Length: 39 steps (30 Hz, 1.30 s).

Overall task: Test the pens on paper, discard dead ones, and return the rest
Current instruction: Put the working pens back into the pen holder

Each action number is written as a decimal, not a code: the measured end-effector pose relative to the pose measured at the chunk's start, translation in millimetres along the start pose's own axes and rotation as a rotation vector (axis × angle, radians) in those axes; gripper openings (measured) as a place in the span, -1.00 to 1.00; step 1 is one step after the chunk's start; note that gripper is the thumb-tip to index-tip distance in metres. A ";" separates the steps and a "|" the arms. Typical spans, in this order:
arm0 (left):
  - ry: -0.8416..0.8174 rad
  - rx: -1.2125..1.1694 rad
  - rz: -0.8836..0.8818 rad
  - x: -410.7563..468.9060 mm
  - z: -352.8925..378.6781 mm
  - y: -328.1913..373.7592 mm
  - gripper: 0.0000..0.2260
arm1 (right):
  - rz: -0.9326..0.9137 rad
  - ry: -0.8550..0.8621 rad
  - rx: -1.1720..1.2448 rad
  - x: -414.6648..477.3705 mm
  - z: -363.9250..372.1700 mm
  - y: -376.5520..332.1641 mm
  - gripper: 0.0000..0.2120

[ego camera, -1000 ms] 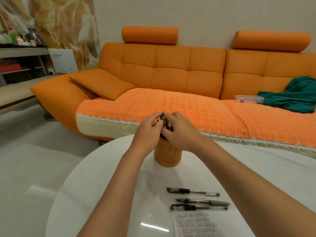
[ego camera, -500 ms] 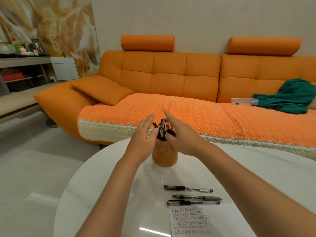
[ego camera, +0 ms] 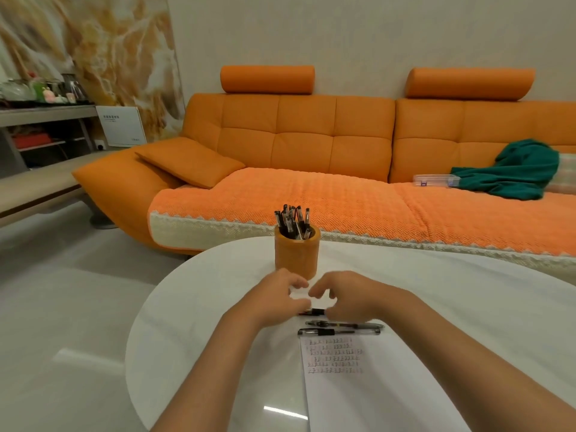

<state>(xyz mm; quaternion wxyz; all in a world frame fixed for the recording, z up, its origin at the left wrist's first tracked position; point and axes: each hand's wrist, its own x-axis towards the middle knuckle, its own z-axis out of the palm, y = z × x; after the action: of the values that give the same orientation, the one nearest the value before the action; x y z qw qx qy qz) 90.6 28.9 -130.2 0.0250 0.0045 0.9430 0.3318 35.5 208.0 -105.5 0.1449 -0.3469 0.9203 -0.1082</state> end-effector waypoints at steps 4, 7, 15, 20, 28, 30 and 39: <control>-0.141 0.217 -0.066 -7.1 9.7 -1.7 -0.29 | 0.057 -0.077 -0.150 -5.0 19.9 3.4 -0.42; -0.141 0.288 -0.069 -7.6 16.1 -1.4 -0.44 | 0.041 -0.038 -0.172 -5.0 30.7 4.3 -0.58; -0.036 0.182 -0.045 -3.1 20.8 -3.3 -0.88 | 0.019 0.022 -0.158 6.1 43.6 5.0 -0.71; -0.001 0.096 -0.019 1.6 18.5 -6.2 -0.83 | -0.016 0.078 -0.181 12.1 44.4 8.0 -0.70; 0.394 -0.482 0.176 10.0 -17.5 10.1 -0.76 | -0.095 0.237 0.167 15.7 1.3 -5.9 -0.83; 0.460 -0.577 0.213 11.6 -25.7 17.9 -0.73 | -0.095 0.248 0.293 16.8 -14.9 -11.6 -0.82; 0.614 -0.527 0.082 51.8 -47.1 -8.6 -0.63 | -0.128 0.713 1.047 51.6 -75.8 -33.9 -0.73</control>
<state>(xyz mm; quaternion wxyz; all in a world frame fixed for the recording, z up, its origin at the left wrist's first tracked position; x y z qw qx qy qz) 36.5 -6.0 -101.3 -0.2708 -0.0638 0.7883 0.5487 -6.8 155.9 -34.4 -0.0266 -0.2273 0.7146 -0.6611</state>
